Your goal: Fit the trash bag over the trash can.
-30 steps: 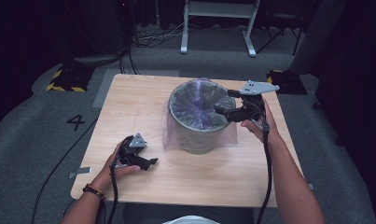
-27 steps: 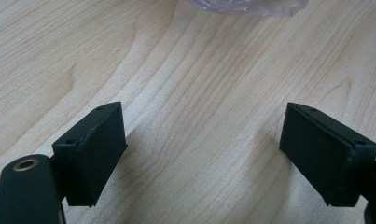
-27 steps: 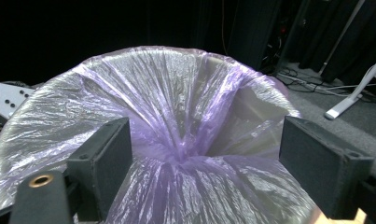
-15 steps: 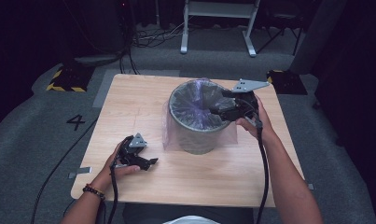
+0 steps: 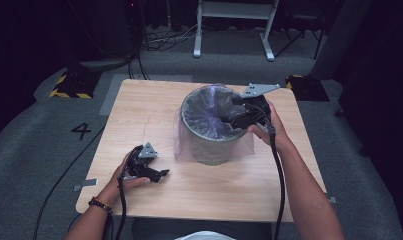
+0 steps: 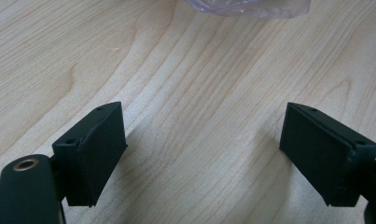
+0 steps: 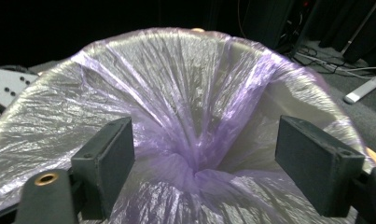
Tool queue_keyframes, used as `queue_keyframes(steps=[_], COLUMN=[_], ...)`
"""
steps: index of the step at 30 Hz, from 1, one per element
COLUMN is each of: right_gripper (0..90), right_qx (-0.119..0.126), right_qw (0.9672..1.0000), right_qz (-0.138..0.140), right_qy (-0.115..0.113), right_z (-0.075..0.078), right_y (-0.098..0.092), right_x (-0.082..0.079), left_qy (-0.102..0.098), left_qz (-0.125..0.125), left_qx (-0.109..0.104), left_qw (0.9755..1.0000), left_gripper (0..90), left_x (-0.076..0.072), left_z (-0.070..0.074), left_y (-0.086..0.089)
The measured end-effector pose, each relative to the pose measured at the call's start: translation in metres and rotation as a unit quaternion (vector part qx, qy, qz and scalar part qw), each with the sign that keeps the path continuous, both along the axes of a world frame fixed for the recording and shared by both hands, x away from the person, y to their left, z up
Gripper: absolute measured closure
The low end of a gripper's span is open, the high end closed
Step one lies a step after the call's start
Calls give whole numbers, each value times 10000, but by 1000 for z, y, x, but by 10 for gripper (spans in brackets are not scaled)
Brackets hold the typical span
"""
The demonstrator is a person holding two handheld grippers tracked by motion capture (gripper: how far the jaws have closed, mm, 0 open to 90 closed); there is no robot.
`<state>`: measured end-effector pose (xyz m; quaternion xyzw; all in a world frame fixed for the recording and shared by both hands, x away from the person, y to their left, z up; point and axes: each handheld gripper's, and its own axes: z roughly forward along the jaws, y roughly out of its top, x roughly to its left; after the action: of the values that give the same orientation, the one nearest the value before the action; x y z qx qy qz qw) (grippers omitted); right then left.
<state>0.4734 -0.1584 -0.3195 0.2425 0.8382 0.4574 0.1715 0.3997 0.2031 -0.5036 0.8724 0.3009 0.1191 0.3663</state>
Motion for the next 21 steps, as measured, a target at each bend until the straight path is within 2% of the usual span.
queue_keyframes(steps=[13,21], right_gripper=[187,201], right_qx=[-405,-554], right_qw=[9987,9979], right_qz=[73,34], right_qy=[287,338], right_z=[-5,-7], right_y=[10,13], right_x=[4,6], left_qy=[0,0], left_qz=[4,-1], left_qx=[-5,0], left_qw=[10000,10000], left_gripper=[142,142], left_x=[0,0], left_z=[0,0], left_y=[0,0])
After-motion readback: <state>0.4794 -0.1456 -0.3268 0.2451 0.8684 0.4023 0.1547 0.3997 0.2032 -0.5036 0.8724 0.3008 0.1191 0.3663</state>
